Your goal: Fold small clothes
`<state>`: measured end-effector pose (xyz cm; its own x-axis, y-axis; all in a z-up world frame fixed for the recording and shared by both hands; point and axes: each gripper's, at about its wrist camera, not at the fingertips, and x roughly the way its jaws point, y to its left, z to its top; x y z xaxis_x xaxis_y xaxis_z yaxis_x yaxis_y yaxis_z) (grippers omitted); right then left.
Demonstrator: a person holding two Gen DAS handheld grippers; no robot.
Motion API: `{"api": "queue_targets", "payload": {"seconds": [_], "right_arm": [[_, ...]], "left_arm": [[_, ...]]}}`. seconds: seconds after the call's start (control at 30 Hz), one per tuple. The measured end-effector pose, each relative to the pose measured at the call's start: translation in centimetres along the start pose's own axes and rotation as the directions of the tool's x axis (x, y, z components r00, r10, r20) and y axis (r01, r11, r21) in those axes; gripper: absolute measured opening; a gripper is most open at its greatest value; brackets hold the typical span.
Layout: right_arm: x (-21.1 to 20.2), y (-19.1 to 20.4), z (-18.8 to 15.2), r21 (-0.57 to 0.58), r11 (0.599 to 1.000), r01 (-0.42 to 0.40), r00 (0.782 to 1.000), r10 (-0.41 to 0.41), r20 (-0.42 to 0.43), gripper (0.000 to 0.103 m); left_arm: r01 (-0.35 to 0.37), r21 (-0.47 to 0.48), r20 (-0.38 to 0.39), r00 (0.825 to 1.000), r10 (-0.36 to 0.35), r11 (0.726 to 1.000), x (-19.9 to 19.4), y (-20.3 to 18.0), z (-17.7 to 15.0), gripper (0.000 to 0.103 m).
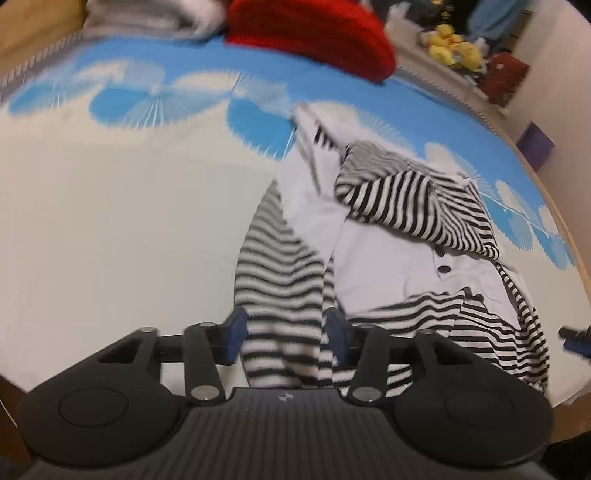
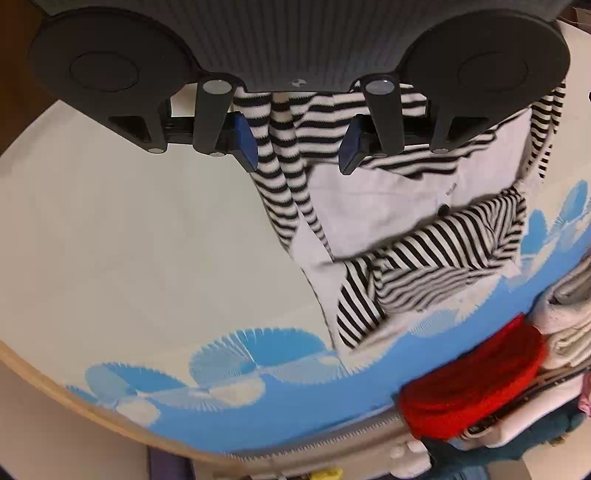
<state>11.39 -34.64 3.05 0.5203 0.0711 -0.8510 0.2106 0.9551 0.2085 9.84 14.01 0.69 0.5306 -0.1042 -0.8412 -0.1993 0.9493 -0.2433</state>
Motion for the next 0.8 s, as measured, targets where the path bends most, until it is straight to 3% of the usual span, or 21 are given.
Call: {"api": "queue_targets", "payload": {"seconds": [0.17, 0.33, 0.53, 0.7, 0.8], "right_arm": [[1.3, -0.5, -0.6, 0.046, 0.999, -0.010, 0.997, 0.013, -0.071, 0.052], [2.8, -1.0, -0.8, 0.071, 0.997, 0.021, 0.989, -0.011, -0.145, 0.053], [4.0, -1.1, -1.2, 0.086, 0.995, 0.044, 0.977, -0.025, -0.214, 0.056], [5.7, -0.7, -2.3, 0.032, 0.992, 0.120, 0.943, -0.104, -0.317, 0.056], [6.1, -0.6, -2.9, 0.020, 0.991, 0.130, 0.935, -0.116, -0.335, 0.056]], "left_arm": [[0.026, -0.051, -0.126, 0.991, -0.032, 0.998, 2.1, 0.5, -0.6, 0.070], [0.041, -0.061, -0.181, 0.982, -0.051, 0.997, 3.7, -0.1, -0.9, 0.075], [0.017, -0.114, -0.246, 0.968, -0.045, 0.993, 5.7, -0.3, -1.4, 0.075], [-0.032, -0.090, -0.289, 0.957, 0.004, 0.995, 6.9, -0.4, -2.1, 0.074], [-0.062, -0.065, -0.304, 0.952, 0.039, 0.996, 7.5, -0.4, -2.9, 0.072]]}}
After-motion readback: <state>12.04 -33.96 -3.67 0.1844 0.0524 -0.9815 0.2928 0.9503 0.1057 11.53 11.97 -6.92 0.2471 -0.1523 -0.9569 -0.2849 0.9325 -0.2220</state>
